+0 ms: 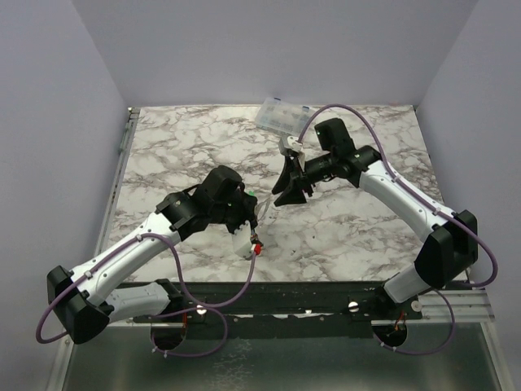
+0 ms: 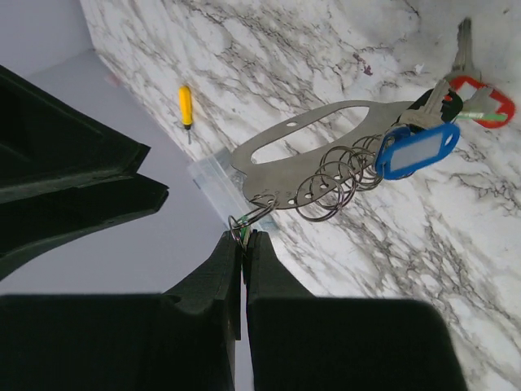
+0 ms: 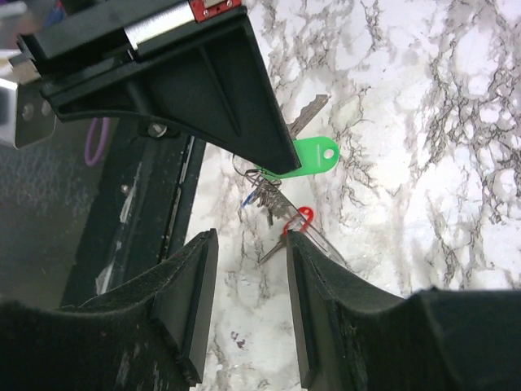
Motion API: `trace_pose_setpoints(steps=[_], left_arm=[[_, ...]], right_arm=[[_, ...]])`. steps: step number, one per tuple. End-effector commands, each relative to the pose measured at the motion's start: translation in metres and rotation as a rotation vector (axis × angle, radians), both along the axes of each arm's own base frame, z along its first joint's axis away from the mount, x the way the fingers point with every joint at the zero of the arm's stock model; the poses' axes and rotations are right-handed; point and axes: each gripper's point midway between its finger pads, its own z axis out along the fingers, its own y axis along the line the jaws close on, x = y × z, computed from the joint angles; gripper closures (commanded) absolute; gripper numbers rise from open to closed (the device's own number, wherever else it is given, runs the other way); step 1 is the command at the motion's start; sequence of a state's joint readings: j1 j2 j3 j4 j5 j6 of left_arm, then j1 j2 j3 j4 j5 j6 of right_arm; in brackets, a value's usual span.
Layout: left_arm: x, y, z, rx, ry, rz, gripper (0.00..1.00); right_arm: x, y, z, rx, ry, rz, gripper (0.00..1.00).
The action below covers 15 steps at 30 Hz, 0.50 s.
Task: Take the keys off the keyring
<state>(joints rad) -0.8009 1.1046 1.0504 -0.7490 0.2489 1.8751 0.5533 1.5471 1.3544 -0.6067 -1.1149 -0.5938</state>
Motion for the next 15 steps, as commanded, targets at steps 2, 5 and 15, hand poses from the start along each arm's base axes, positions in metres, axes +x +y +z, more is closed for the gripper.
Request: trace_pose_setpoints(steps=[2,5,15], left_arm=[[-0.009,-0.017,0.024,-0.058,-0.178,-0.188,1.00],[-0.011,-0.020,0.025,-0.055,-0.203,-0.216,1.00],[-0.011,-0.022,0.025,-0.044,-0.233,-0.237,1.00]], right_arm=[[-0.004,0.007,0.002,0.012,-0.096,0.089,0.51],[-0.008,0.010,0.003,0.016,-0.104,0.111,0.51],[-0.022,0.020,-0.008,0.015,-0.031,0.133,0.64]])
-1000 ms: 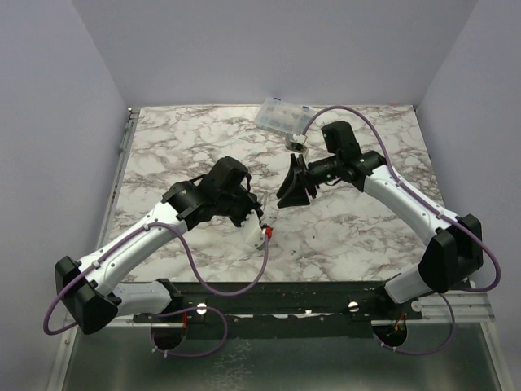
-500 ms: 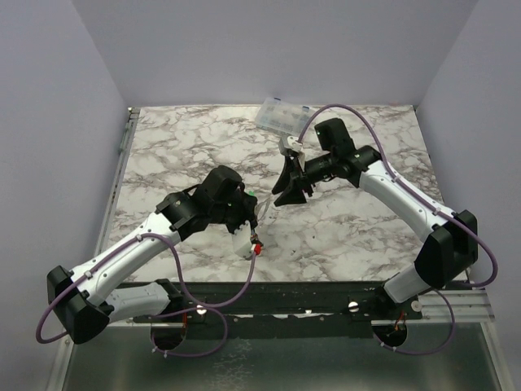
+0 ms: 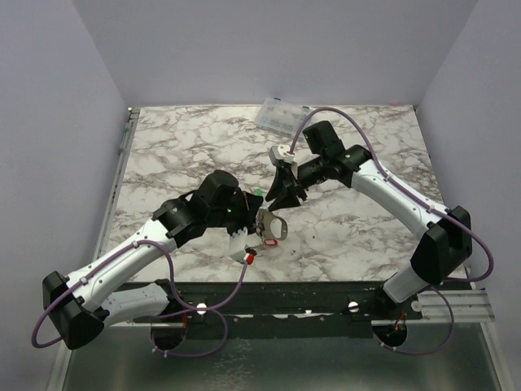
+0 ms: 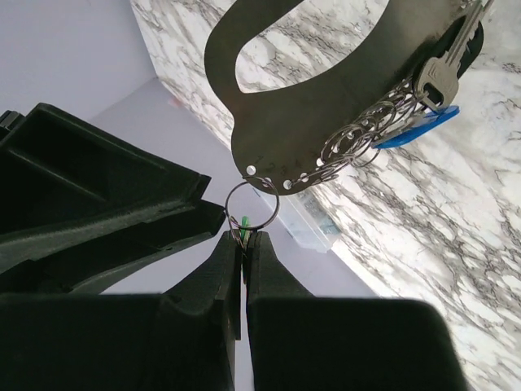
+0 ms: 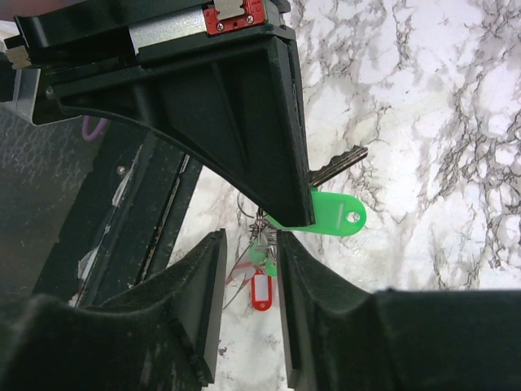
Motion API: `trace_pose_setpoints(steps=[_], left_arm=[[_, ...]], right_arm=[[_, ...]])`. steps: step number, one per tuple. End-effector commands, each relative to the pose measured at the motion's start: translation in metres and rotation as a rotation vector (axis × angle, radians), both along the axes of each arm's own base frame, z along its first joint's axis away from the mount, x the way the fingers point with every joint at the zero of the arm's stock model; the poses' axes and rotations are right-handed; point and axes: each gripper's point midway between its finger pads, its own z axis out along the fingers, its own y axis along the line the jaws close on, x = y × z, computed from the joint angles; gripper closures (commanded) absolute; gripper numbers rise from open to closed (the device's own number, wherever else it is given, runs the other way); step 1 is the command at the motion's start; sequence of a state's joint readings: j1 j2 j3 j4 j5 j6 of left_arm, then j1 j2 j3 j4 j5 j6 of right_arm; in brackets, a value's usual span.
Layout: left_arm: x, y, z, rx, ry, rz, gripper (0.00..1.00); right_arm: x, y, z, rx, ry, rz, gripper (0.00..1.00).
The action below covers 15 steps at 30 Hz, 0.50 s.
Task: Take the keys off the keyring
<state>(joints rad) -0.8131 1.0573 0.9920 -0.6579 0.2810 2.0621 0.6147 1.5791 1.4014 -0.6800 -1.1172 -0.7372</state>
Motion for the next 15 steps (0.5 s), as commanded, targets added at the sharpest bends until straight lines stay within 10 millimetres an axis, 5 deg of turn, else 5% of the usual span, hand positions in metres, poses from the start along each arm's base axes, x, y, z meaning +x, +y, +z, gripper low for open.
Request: trace_pose_setpoints(steps=[1,15], left_arm=[[-0.006,-0.008,0.013,-0.024,-0.064,-0.076,1.00],[-0.005,-0.006,0.014,-0.033,-0.053,-0.052,1.00]], right_arm=[[-0.007,0.006,-0.007,0.007,0.058,0.023,0.64],[-0.007,0.017,-0.021,-0.033,0.091,-0.014,0.79]])
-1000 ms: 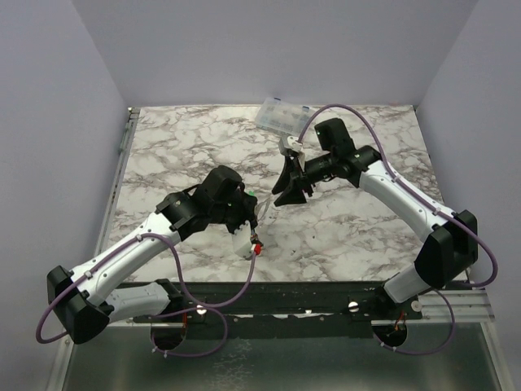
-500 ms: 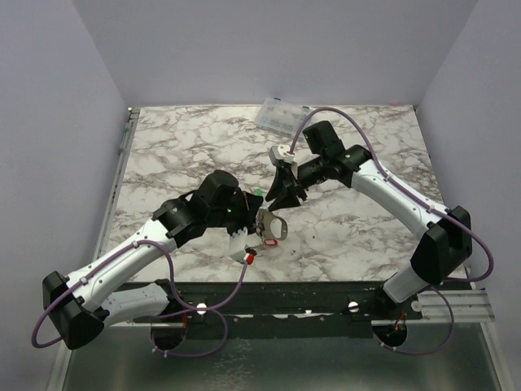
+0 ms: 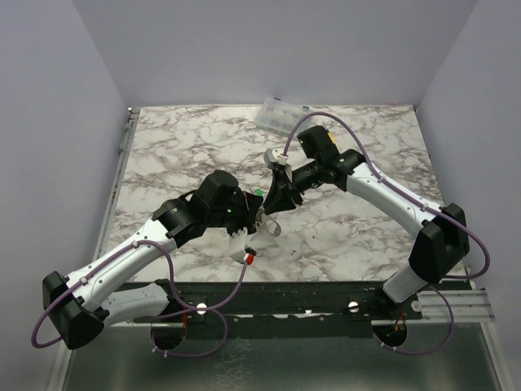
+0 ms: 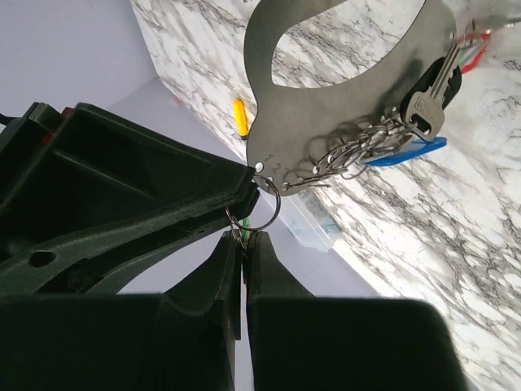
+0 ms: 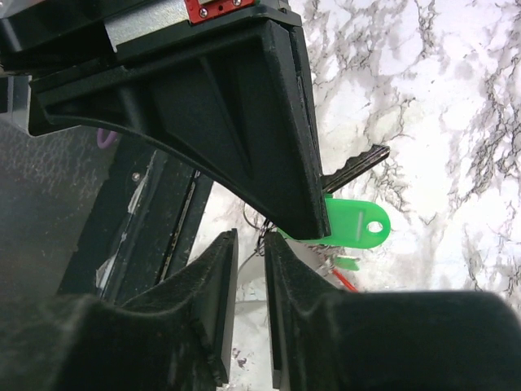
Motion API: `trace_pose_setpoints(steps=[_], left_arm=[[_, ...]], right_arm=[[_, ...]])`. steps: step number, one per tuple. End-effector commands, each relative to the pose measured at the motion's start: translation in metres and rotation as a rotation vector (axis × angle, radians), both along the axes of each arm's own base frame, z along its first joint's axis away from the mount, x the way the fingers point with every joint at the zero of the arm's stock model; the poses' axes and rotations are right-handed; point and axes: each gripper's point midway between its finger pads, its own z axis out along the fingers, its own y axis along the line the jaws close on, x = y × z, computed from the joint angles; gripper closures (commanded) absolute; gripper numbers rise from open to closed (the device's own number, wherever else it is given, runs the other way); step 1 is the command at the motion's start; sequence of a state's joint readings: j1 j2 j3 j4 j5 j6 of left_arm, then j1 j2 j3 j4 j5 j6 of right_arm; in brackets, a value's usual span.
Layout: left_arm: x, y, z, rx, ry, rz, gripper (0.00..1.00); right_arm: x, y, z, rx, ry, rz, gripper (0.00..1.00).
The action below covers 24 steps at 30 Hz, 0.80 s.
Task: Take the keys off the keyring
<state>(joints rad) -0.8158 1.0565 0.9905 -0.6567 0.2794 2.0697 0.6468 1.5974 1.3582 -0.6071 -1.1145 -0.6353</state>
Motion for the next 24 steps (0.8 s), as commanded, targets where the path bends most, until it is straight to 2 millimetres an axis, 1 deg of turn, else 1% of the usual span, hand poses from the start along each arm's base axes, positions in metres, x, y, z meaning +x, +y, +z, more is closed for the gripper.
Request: trace_pose_setpoints(steps=[1,2,3,5,6,9,12,14,19,24], left_arm=[[-0.004,-0.005,0.014,-0.036,-0.045,-0.043,1.00],[-0.004,-0.005,0.014,-0.037,-0.043,-0.038,1.00],[-0.004,-0.005,0.014,-0.039,-0.039,-0.034,1.00],[-0.004,-0.003,0.013,-0.042,-0.032,-0.023,1.00],[-0.004,-0.002,0.013,-0.043,-0.030,-0.016,1.00],[-0.004,0.004,0.009,-0.046,-0.011,0.022,1.00],[-0.003,0.011,0.006,-0.068,0.039,0.091,1.00],[-0.004,0.015,-0.001,-0.077,0.082,0.137,1.00],[-0.008,0.023,-0.019,-0.115,0.179,0.225,1.00],[-0.005,0.022,-0.019,-0.216,0.274,0.327,1.00]], right_arm=[[0.002,0.008,-0.007,-0.011,0.010,-0.013,0.80],[0.003,0.008,-0.008,-0.017,0.010,-0.019,0.81],[0.004,0.009,-0.009,-0.021,0.009,-0.024,0.85],[0.004,0.009,-0.009,-0.023,0.013,-0.031,0.97],[0.005,0.009,-0.010,-0.024,0.013,-0.037,0.99],[0.006,0.008,-0.008,-0.031,0.013,-0.055,0.99],[0.007,0.008,0.001,-0.017,0.015,-0.067,0.99],[0.008,0.009,0.009,0.002,0.031,-0.076,0.99],[0.024,0.012,0.029,0.062,0.073,-0.142,0.99],[0.035,0.016,0.038,0.110,0.144,-0.208,1.00]])
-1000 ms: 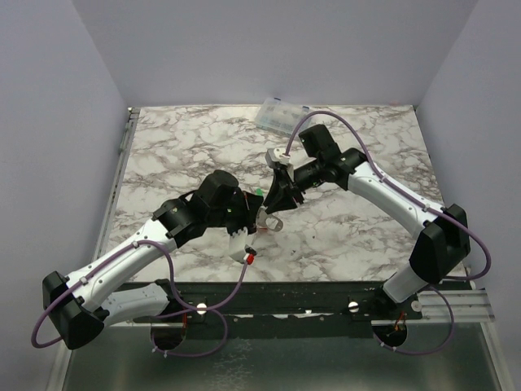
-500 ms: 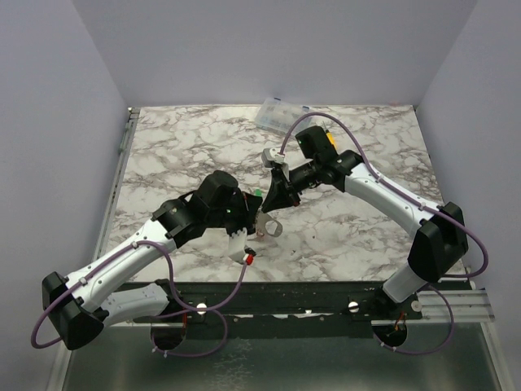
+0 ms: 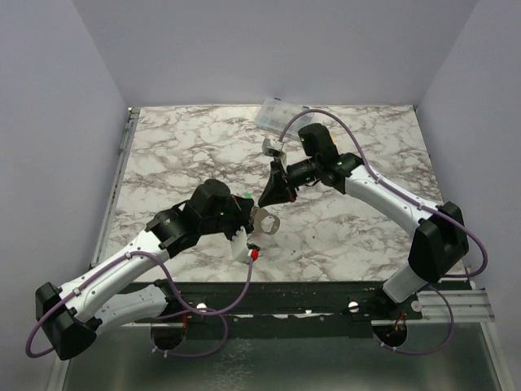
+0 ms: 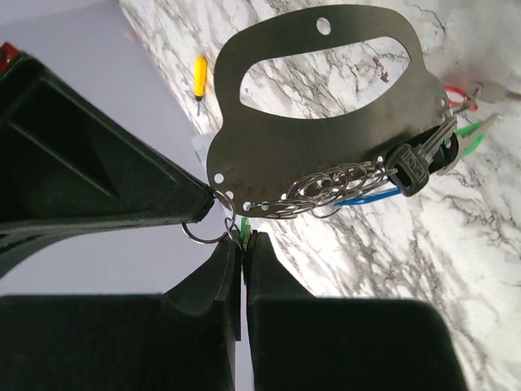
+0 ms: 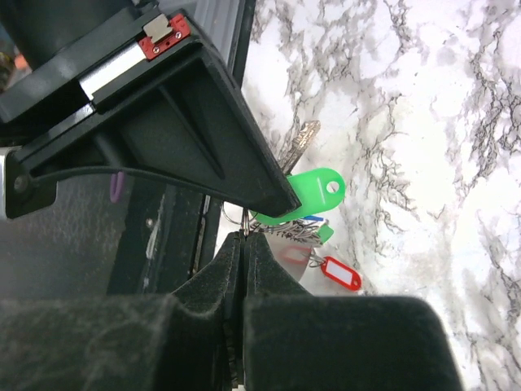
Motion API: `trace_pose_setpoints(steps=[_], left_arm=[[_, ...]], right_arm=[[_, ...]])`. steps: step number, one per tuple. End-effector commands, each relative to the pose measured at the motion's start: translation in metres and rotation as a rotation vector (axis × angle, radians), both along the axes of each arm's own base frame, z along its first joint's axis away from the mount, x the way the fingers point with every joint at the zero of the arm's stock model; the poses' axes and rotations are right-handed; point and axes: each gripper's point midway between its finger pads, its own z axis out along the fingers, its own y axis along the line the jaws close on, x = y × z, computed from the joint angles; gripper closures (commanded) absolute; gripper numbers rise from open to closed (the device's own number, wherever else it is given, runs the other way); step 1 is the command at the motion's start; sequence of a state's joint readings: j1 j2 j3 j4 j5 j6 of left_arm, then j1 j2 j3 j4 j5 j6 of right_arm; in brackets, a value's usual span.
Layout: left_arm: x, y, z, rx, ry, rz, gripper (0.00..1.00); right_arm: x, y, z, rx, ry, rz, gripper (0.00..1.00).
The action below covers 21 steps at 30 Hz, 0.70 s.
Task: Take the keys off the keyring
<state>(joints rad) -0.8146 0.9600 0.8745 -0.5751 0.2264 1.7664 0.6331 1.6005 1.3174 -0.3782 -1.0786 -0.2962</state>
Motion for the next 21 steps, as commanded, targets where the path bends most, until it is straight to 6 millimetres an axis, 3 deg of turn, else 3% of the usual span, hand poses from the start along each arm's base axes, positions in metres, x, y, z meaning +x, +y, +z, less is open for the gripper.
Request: trace_pose_setpoints(steps=[1,12,21], left_arm=[[-0.002,-0.002,-0.003,-0.122,0.141,0.125,1.00],[0.004,-0.007,-0.005,-0.233,0.363,0.315,1.00],[-0.007,-0.016,-0.016,-0.195,0.630,0.435,1.00]], right_arm=[[0.017,0.007,0.032,0.108,0.020,-0.091,1.00],[0.040,0.014,0.036,0.194,0.172,-0.312,0.99],[0.044,0.009,0.016,0.158,0.228,-0.394,0.99]])
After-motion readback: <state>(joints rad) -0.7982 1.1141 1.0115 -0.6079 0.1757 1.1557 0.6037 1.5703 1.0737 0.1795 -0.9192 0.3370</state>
